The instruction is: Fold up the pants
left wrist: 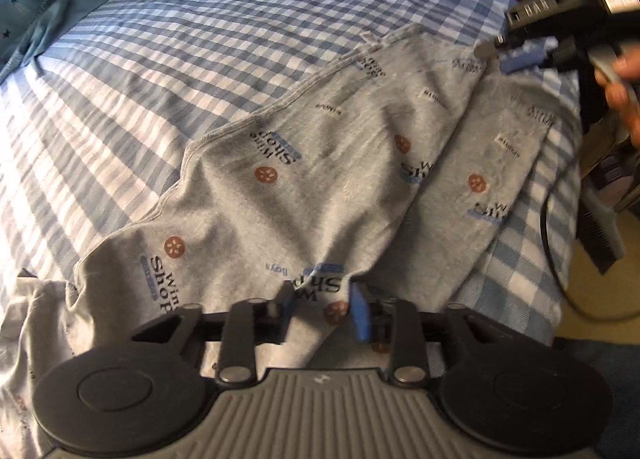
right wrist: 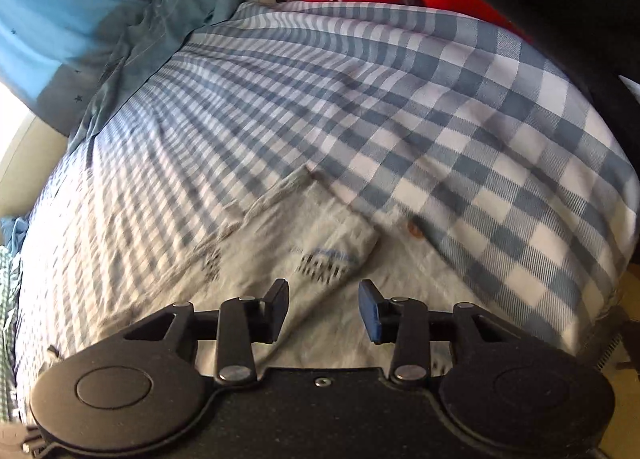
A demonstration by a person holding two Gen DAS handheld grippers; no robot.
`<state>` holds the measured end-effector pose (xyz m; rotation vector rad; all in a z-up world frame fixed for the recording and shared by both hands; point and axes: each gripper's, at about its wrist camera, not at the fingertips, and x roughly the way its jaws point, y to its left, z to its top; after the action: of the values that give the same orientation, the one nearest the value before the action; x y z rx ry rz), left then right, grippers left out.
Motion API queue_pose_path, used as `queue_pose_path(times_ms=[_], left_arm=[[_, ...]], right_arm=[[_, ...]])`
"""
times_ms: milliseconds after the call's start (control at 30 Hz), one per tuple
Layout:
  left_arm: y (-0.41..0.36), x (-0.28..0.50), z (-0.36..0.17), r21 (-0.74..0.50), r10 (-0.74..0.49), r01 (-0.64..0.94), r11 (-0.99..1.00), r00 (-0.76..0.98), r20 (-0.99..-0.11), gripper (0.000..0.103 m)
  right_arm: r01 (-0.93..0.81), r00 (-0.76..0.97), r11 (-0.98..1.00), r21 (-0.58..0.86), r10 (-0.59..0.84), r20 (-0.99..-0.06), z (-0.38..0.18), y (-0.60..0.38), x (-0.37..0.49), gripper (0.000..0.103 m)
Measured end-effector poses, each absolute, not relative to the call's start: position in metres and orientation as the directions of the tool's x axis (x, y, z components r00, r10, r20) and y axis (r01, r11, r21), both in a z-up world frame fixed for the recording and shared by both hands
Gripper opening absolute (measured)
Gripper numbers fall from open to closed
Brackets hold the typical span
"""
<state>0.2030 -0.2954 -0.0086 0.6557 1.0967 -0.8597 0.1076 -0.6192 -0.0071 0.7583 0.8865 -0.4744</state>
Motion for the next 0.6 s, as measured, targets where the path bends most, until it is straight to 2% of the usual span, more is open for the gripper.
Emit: queue_pose_path(times_ms=[100, 133, 167, 200, 233, 267, 300, 400, 600], left_arm=[[-0.297, 0.195, -0.015, 0.092, -0.230, 0.859, 0.504, 0.236, -0.944, 0.040], [-0.298, 0.193, -0.017, 0.110, -0.216, 0.859, 0.501, 0.247, -0.945, 0.037], [-0.299, 0.191, -0.019, 0.125, -0.205, 0.858, 0.499, 0.257, -0.944, 0.033], [-0.300, 0.191, -0.020, 0.137, -0.196, 0.854, 0.502, 0.266, -0.944, 0.018], [-0.301, 0.191, -0.020, 0.148, -0.187, 0.850, 0.505, 0.276, -0.943, 0.009], [-0.302, 0.190, -0.020, 0.157, -0.187, 0.846, 0.509, 0.287, -0.940, 0.006], [-0.302, 0.190, -0.018, 0.162, -0.190, 0.842, 0.515, 0.297, -0.936, 0.002], [-0.299, 0.192, -0.012, 0.148, -0.208, 0.828, 0.540, 0.301, -0.931, 0.001], [-0.289, 0.191, 0.014, 0.126, -0.264, 0.832, 0.540, 0.310, -0.913, 0.001]], right_arm=[[0.673, 0.541, 0.633, 0.382, -0.071, -0.838, -0.012, -0.632, 0.116, 0.043], [0.678, 0.539, 0.627, 0.383, -0.071, -0.839, -0.014, -0.636, 0.118, 0.043], [0.682, 0.537, 0.621, 0.386, -0.068, -0.841, -0.016, -0.639, 0.120, 0.043], [0.687, 0.533, 0.615, 0.387, -0.066, -0.843, -0.018, -0.642, 0.122, 0.042], [0.691, 0.526, 0.613, 0.383, -0.063, -0.848, -0.020, -0.644, 0.125, 0.036], [0.696, 0.516, 0.613, 0.373, -0.065, -0.854, -0.022, -0.646, 0.128, 0.022], [0.699, 0.508, 0.617, 0.362, -0.071, -0.859, -0.022, -0.646, 0.129, 0.015], [0.685, 0.519, 0.640, 0.348, -0.094, -0.850, -0.017, -0.646, 0.133, 0.002], [0.604, 0.598, 0.718, 0.346, -0.121, -0.792, 0.023, -0.641, 0.120, 0.001]])
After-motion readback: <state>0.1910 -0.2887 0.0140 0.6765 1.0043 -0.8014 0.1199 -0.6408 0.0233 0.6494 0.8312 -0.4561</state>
